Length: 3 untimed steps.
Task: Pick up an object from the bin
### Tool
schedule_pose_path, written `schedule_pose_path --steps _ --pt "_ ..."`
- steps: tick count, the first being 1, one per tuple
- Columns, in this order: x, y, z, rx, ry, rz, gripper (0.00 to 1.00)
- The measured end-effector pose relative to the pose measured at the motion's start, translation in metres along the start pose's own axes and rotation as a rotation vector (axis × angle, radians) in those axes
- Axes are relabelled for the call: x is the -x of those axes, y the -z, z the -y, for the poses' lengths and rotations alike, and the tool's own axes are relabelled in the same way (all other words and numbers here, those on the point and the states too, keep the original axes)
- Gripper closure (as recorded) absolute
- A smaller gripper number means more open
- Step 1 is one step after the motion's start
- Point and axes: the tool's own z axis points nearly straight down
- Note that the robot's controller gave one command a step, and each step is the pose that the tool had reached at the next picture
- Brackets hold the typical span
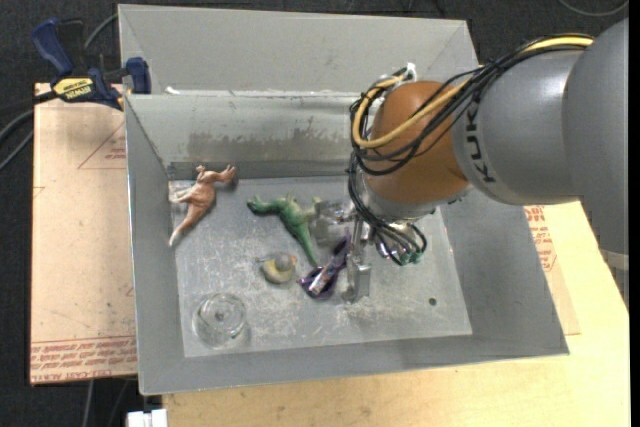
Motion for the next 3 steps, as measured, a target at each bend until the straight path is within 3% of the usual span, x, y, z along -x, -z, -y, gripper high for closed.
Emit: schedule_pose_path --steps 1,2,3 --pt "-0.019 -0.017 0.005 0.000 0.327 0.002 1.00" --pt "-0.019 -0.017 0.005 0.000 0.327 0.002 1.00" --pt "-0.008 0.080 0.002 0.000 0.292 0.005 1.00"
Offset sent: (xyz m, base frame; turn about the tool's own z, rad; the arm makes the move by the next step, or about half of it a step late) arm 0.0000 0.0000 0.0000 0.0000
